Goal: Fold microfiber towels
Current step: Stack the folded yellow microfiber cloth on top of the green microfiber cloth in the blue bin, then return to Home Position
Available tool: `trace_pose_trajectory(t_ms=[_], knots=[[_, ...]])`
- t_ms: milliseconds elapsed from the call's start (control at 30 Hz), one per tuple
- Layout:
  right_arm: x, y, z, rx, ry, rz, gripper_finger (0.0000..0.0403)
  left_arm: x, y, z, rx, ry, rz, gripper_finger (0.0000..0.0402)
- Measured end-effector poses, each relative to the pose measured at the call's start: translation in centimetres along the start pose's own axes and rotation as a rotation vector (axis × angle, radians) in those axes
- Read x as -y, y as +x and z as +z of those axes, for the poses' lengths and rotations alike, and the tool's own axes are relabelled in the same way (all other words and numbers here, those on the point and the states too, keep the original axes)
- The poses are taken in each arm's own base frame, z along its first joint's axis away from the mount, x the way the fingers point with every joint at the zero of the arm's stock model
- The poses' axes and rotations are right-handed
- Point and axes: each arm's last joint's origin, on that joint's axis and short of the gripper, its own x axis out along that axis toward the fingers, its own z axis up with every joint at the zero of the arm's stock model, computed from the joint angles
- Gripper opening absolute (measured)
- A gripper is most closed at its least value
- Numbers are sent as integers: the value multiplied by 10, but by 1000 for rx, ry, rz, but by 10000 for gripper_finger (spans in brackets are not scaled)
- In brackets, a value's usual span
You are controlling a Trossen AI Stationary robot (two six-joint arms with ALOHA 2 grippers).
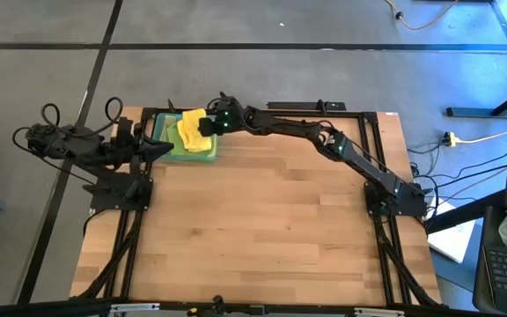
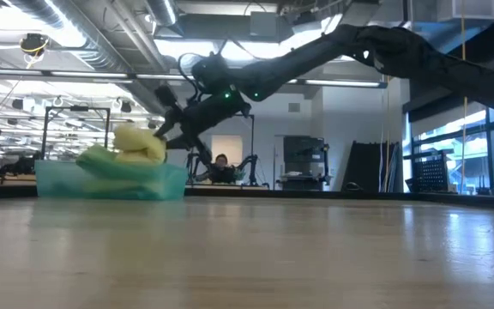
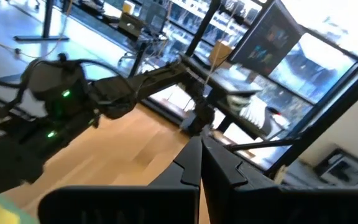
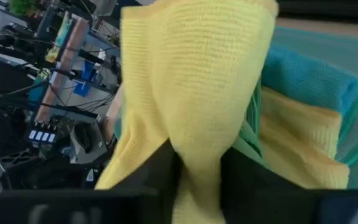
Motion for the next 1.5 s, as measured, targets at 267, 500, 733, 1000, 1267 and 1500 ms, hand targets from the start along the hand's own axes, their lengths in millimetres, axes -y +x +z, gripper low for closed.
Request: trace_pose_trajectory(t_ms=[267,500,733,1000,1267,1500], knots=[[-8,-7,10,-52,-27,111,242,-6,2,-11,-76,71,96,10],[-1,-16,21,-240,-5,229,273,-8,14,-23,-103,208,287,17],[-4,-38,33,-323,-60,151,258,-7,42,-49,-166,247,387,28],[-34,-79,51,-319,-224,166,257,0,67,-54,-144,272,402,27],[-68,-132,54,-465,-348,299,257,-26,104,-48,-171,246,523,25],[-97,-204,51,-546,-551,300,257,-80,166,-47,-323,315,532,25]])
